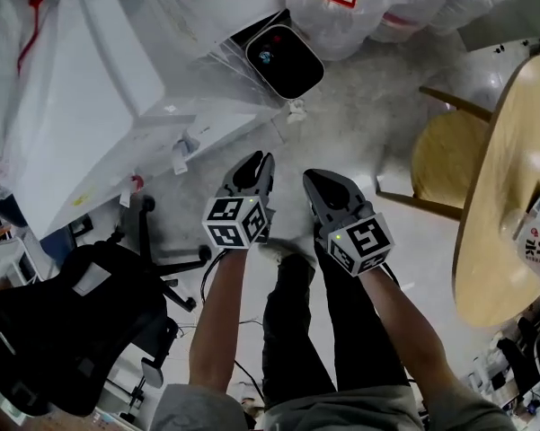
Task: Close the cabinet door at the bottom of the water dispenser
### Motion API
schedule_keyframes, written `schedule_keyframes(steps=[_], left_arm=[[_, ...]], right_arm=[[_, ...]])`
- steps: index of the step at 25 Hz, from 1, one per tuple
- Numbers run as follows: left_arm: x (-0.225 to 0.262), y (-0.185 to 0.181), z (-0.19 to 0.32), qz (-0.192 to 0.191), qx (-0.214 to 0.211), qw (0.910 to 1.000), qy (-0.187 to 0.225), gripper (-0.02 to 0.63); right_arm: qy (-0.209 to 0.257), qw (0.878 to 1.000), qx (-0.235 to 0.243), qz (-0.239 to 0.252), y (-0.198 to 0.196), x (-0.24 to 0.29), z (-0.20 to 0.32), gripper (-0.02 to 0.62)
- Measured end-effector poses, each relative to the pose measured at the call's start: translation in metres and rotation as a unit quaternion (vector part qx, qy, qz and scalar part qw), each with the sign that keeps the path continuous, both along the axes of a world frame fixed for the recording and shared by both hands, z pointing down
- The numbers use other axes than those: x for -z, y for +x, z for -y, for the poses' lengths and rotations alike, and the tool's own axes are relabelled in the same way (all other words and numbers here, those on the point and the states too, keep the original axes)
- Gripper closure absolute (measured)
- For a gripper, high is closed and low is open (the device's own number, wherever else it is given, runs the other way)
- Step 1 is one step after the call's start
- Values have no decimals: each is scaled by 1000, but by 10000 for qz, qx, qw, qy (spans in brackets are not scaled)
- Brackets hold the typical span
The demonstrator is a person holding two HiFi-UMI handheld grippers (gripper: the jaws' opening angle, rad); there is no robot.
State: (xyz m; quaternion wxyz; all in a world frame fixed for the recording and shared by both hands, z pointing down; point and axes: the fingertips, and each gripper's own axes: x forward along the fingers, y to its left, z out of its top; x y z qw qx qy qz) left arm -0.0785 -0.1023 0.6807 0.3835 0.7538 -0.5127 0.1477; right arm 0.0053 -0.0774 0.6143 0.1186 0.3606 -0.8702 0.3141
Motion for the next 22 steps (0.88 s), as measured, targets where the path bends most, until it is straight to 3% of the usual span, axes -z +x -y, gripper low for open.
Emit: schedule_keyframes(steps=[12,22], left_arm=[[146,7,-27,220,-238,9966,754,597],[275,22,-38,302,-291,9897,1368,598]], right_arm=[[194,9998,-6,-30,0,94,-11,586],[693,9974,191,52,-9,210,-19,586]])
